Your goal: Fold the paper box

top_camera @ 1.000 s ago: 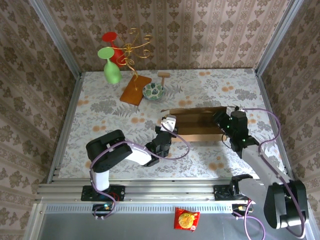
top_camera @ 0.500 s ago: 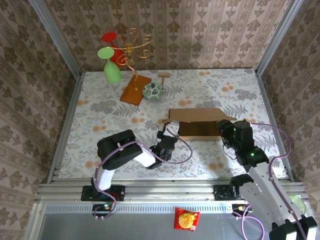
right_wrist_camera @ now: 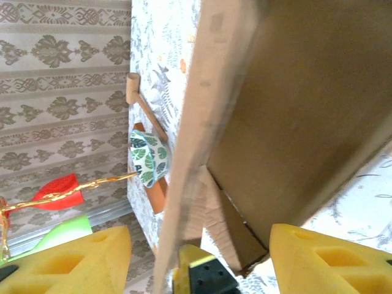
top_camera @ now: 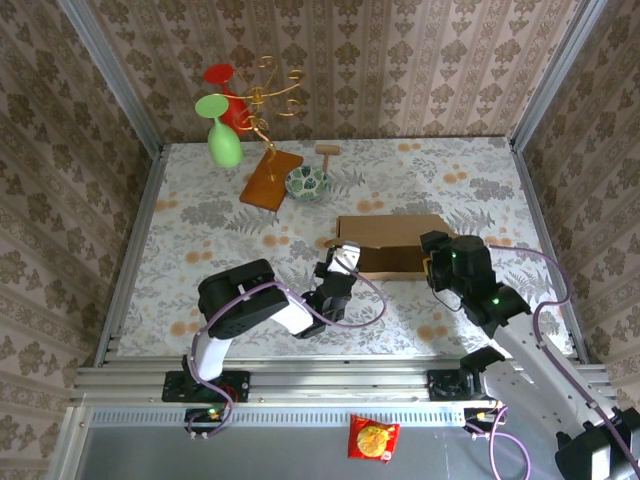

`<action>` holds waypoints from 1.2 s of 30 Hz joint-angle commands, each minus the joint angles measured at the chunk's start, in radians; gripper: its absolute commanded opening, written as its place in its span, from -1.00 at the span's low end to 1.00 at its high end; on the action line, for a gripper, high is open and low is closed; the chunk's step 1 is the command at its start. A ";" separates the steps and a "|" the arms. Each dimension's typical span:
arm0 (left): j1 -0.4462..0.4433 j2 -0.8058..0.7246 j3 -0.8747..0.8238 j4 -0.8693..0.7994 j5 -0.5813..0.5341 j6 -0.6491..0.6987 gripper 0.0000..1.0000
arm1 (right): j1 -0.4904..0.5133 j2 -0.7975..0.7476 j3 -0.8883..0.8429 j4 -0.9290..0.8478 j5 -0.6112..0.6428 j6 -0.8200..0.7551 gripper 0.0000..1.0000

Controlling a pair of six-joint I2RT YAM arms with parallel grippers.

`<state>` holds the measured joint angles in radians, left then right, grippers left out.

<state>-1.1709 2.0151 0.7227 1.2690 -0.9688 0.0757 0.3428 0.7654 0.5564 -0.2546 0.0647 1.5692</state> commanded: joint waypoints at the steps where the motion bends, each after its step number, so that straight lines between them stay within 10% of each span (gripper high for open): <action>1: -0.003 0.020 -0.006 -0.043 -0.017 0.015 -1.00 | 0.008 0.036 0.013 0.079 0.067 0.081 0.24; 8: -0.002 0.000 -0.018 -0.059 -0.004 0.007 -1.00 | 0.007 0.164 -0.017 0.183 0.064 0.131 -0.17; 11: -0.010 -0.057 -0.047 -0.100 0.023 -0.023 -0.46 | 0.007 0.194 -0.048 0.221 0.061 0.149 -0.36; 18: -0.073 -0.462 -0.172 -0.633 0.236 -0.487 0.40 | 0.008 0.193 -0.099 0.158 0.037 0.120 -0.43; 25: -0.131 -0.824 -0.160 -1.060 0.354 -0.708 0.40 | 0.006 0.203 -0.143 0.116 0.016 0.090 -0.34; 30: 0.097 -0.954 -0.030 -1.345 0.637 -0.844 0.26 | 0.007 0.262 -0.147 0.123 -0.004 0.049 -0.23; 36: 0.396 -0.733 0.222 -1.550 1.052 -0.821 0.21 | -0.006 0.368 -0.073 -0.032 -0.098 0.007 0.07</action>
<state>-0.8158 1.1912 0.8486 -0.0860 -0.1822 -0.7403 0.3443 1.1019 0.4431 -0.1684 0.0227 1.6085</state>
